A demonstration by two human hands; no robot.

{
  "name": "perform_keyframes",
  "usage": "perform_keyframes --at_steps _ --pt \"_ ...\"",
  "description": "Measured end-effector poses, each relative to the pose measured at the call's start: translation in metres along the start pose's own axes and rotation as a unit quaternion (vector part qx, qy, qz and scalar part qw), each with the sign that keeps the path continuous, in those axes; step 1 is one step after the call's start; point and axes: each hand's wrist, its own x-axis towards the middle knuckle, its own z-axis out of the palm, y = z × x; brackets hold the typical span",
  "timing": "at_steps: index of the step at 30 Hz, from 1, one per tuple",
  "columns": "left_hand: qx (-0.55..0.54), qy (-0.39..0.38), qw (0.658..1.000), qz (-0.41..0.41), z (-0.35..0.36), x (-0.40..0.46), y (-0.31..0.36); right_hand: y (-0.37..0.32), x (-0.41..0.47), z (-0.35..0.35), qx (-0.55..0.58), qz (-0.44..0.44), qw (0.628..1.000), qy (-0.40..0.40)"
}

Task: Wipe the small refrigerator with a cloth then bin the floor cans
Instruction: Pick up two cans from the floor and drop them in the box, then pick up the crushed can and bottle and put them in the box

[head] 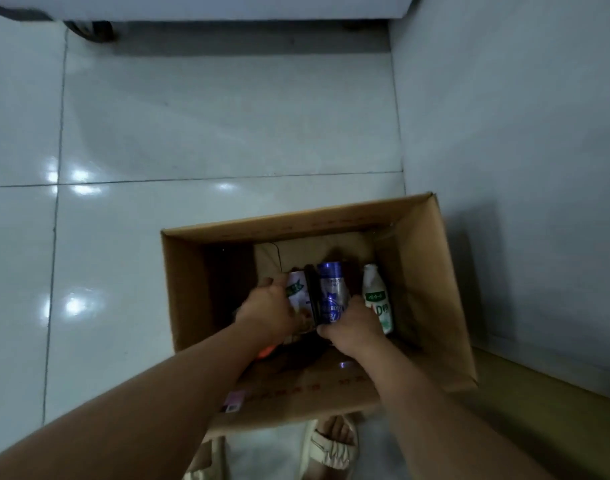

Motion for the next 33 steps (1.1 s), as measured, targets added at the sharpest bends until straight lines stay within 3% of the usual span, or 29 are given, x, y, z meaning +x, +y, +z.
perform_keyframes --at_steps 19,25,33 --pt "-0.158 0.123 0.979 0.027 -0.271 -0.312 0.029 -0.167 -0.372 -0.120 0.019 -0.115 0.991 0.072" --pt "-0.210 0.199 0.956 0.049 -0.351 -0.405 0.021 -0.223 -0.481 -0.142 -0.041 -0.219 0.965 0.138" --pt "-0.276 0.317 0.905 0.059 -0.412 -0.519 0.014 -0.275 -0.581 -0.150 -0.072 -0.348 0.921 0.157"
